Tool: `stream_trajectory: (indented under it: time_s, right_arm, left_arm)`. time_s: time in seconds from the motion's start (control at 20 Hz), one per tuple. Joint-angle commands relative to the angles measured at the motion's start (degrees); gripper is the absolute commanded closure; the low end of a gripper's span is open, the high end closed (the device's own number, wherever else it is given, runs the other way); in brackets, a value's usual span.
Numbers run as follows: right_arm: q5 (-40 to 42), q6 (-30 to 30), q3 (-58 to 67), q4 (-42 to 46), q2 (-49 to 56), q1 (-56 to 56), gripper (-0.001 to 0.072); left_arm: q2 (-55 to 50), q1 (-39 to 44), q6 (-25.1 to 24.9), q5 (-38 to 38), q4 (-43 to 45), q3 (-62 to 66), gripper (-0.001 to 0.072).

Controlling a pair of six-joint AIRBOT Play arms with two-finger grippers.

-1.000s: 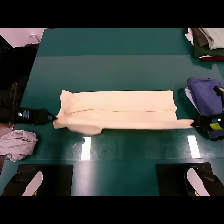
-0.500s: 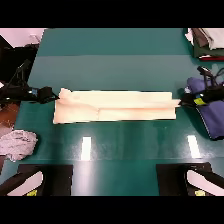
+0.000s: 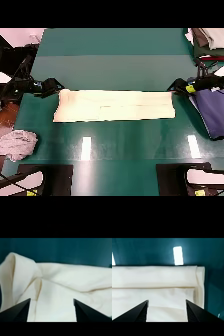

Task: Fold the shirts.

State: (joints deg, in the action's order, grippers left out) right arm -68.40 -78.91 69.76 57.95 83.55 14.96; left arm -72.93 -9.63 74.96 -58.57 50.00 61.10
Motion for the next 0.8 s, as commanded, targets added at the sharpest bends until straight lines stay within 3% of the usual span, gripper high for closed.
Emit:
stream_trajectory:
  time_s: [0.0,0.05,0.25,0.65,0.7,0.75]
  right_arm:
    - [-10.43,5.42,0.87,-2.49,1.9,5.55,0.0172]
    - [-12.72,5.95,0.87,-2.54,2.82,7.28,0.0172]
    - [-16.52,6.19,0.87,-2.95,8.0,10.64,0.0127]
    - [-11.08,7.04,0.85,-4.55,14.6,5.27,0.0138]
    - [-10.47,7.04,0.85,-4.55,14.64,4.52,0.0143]
    - [-9.64,7.08,0.87,-4.72,14.6,3.61,0.0229]
  left_arm:
    - [-0.39,-0.04,-0.85,-8.72,-0.5,1.14,0.049]
    - [-0.39,0.07,-2.27,-9.77,-0.74,1.14,0.0684]
    - [-0.42,3.15,-2.97,-10.86,-1.05,1.09,0.0678]
    - [-0.42,12.85,-2.95,-6.4,-0.92,1.09,0.0683]
    - [-0.42,13.6,-2.86,-6.4,-0.92,1.09,0.0683]
    - [-0.42,14.23,-2.38,-6.47,-0.94,1.09,0.0683]
